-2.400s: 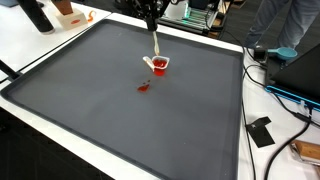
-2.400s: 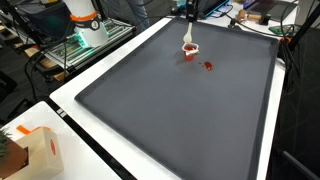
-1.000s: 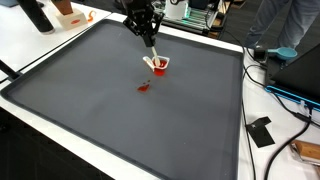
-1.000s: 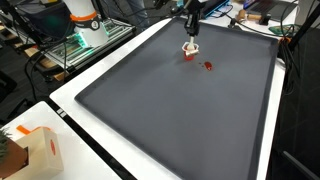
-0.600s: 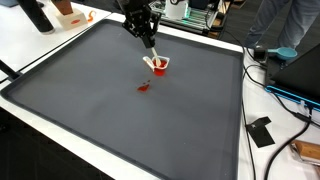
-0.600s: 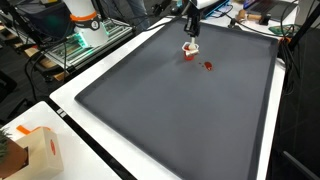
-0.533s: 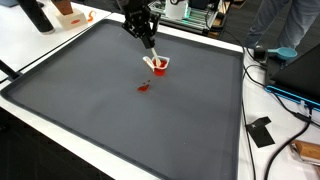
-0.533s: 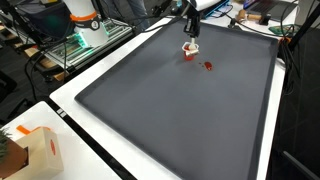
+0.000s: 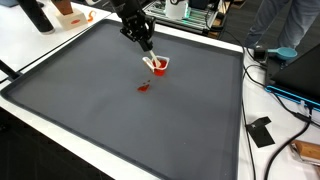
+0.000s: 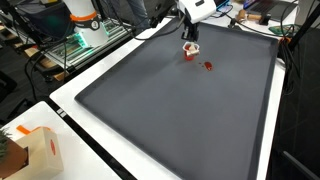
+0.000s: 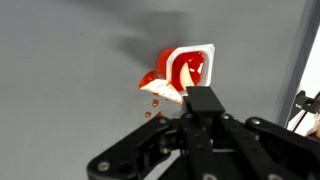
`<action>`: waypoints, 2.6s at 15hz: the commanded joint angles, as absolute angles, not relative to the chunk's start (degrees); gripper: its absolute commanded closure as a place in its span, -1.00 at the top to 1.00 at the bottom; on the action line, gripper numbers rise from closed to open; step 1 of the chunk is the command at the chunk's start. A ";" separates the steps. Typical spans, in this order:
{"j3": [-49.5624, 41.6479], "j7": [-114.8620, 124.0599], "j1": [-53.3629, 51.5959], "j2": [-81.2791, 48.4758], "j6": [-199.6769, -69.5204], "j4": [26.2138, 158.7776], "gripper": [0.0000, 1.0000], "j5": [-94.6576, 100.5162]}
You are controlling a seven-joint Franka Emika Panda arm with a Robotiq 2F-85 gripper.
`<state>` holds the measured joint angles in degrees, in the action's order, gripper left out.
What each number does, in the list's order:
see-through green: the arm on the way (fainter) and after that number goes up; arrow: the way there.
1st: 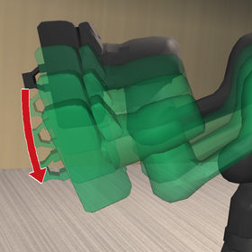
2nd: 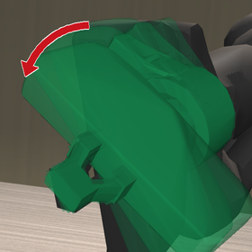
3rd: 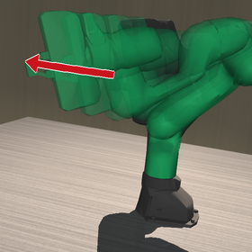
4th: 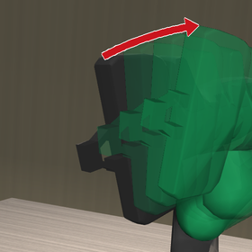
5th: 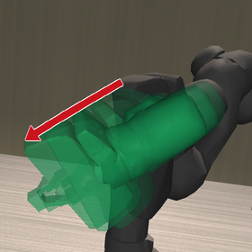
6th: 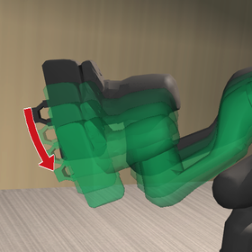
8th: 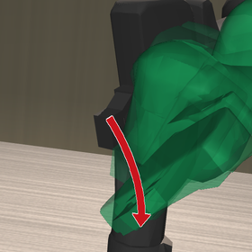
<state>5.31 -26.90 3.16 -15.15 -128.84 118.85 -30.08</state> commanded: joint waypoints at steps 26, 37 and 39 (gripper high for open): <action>3.12 -39.91 9.24 -18.78 -119.04 118.57 -0.94 -47.74; 0.78 -43.48 9.60 -20.05 -115.69 118.18 -0.94 -51.66; 0.62 -44.16 9.51 -20.01 -116.40 118.29 -0.94 -52.31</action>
<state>1.08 -42.04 9.29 -19.57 -116.80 118.46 -50.16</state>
